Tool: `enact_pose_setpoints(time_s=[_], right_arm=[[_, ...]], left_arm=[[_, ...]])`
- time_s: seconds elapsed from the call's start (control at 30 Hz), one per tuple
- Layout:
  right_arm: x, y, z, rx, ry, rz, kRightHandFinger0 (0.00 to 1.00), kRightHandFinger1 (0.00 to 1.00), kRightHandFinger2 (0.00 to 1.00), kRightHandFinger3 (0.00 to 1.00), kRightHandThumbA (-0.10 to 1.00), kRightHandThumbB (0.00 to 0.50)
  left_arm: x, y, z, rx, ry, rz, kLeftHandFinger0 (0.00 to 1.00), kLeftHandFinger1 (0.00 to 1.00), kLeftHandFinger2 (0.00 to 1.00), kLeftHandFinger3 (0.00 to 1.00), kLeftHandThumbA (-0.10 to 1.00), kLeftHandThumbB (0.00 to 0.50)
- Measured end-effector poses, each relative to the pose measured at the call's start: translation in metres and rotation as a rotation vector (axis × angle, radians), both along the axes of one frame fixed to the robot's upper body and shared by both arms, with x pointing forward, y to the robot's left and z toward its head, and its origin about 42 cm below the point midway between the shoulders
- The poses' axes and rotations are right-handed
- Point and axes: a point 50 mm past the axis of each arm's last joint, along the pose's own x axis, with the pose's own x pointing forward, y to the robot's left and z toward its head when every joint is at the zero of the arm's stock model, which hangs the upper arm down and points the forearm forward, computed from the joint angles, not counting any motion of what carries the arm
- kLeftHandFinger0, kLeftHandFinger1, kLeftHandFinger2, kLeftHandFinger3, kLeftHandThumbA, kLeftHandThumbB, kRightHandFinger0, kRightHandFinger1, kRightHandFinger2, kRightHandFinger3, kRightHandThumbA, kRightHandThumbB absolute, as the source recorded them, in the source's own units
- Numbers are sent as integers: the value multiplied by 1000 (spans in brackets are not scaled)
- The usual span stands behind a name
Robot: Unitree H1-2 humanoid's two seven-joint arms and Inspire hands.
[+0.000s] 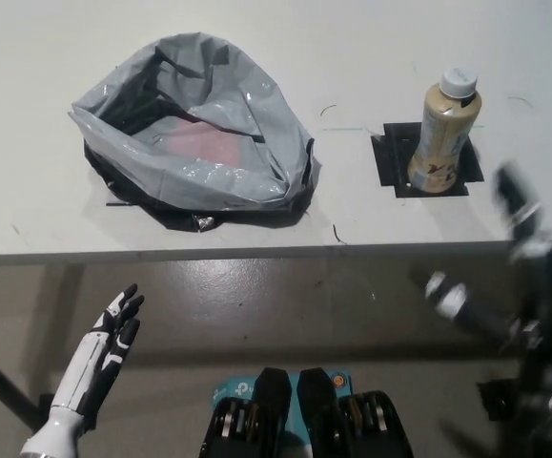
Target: Use the right hand to pick up a bottle of protein shake and place it into a plastic bag on the left side
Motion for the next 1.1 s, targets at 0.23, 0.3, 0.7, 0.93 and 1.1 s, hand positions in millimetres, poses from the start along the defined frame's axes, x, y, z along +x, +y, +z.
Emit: enact_pose_setpoints(time_s=[0.23,0.3,0.7,0.93,1.1], right_arm=[[48,-12,34,18,-16,-59,1000,1000,1000,1000,1000,357],[64,-16,31,25,36,-76,1000,1000,1000,1000,949,399],[139,-20,23,63,233,-108,1000,1000,1000,1000,996,456],[167,-13,5,67,360,-118,1000,1000,1000,1000,946,439],[177,-11,-9,77,429,-116,1000,1000,1000,1000,965,457]], left_arm=[[-1,0,2,2,-13,-4,1000,1000,1000,1000,980,187],[-1,-1,3,1,-15,-7,1000,1000,1000,1000,991,189],[-1,-2,3,6,-16,-21,1000,1000,1000,1000,996,194],[0,-2,4,8,-16,-30,1000,1000,1000,1000,989,180],[0,-2,5,12,-17,-33,1000,1000,1000,1000,1000,190]])
